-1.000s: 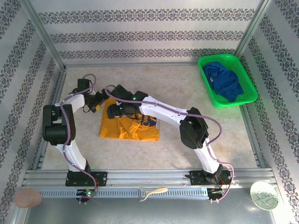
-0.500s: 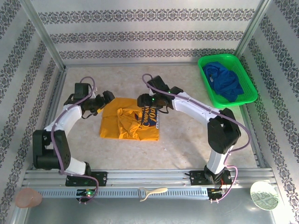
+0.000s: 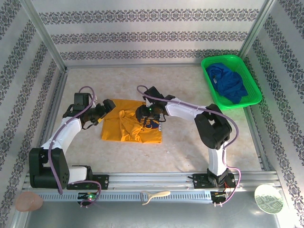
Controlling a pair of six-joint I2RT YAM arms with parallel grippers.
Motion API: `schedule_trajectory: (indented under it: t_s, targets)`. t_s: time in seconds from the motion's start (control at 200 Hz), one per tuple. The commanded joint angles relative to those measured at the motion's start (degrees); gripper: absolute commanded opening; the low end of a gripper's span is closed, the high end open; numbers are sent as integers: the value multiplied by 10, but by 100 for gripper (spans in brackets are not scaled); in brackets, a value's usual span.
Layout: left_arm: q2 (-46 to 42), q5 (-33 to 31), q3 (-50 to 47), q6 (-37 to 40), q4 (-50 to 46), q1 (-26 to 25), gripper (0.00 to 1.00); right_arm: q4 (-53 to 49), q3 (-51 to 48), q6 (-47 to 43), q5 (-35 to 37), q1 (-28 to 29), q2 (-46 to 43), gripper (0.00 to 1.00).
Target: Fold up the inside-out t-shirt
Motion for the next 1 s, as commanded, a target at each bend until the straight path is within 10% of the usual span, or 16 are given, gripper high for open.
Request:
schedule_trajectory:
  t_s: [0.0,0.12,0.415,0.5,0.56,0.999]
  targets:
    - [-18,-6,-6,-8,-6,-3,100,7,32,7,-18,1,22,38]
    - [-28,-6,-6,-8,-12,-3,100,1,61,3,-25,1,19,0]
    - [-42,-5,-7,-5,-26,-3,100,98,200,47,-109,5,89,0]
    - [-40,-7,-13,-3,-26,-3,100,154,257,54,-155,17,123,43]
    - [-35,-9,-15,-1,-27,-3,100,179,280,68,-179,22,136,56]
    - [-34,-22,-12,10,-29,-2,100,75,-62,28,-15,2,-122,64]
